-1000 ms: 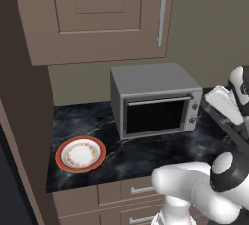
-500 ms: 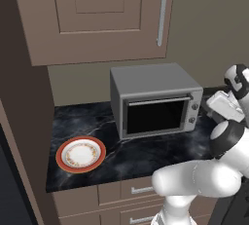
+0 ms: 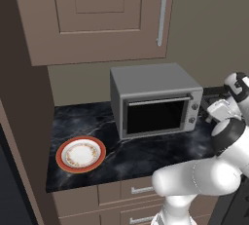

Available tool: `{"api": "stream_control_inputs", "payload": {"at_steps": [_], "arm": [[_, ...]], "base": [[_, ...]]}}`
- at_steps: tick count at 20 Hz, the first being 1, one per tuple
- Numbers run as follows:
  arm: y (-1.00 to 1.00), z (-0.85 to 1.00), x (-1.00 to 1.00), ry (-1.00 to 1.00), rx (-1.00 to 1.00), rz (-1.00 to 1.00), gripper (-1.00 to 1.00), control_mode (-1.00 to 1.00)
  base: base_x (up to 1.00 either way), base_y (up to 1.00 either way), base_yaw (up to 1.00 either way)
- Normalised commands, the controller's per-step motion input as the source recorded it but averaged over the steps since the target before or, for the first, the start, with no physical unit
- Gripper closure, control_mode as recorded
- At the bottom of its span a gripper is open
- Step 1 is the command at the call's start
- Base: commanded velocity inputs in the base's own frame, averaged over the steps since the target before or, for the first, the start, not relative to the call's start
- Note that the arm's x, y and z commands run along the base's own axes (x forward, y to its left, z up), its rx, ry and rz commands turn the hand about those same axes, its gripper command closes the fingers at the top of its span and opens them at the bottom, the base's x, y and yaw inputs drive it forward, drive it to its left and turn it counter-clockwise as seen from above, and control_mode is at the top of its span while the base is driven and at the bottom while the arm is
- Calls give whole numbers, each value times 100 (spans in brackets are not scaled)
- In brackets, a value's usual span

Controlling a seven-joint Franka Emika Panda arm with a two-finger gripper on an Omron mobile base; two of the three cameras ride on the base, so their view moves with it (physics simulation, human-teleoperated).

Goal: Pick up the bagel from the plate, place it on the toaster oven rack, close the door, and set the timer.

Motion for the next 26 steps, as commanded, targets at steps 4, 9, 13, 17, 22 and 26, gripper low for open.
{"api": "stream_control_inputs", "payload": {"at_steps": [4, 9, 13, 17, 22, 26], "arm": [[11, -6, 25, -22, -1, 0, -100, -100], [12, 0, 22, -18, -8, 0, -100, -100], [1, -4, 34, -5, -11, 0, -100, -100], [0, -19, 29, 0, -10, 0, -100, -100], [0, -21, 24, 0, -6, 0, -100, -100], [0, -21, 10, 0, -2, 0, -100, -100]], "base": [[0, 0, 0], [0, 0, 0], [0, 0, 0], [0, 0, 0], [0, 0, 0], [0, 0, 0]]}}
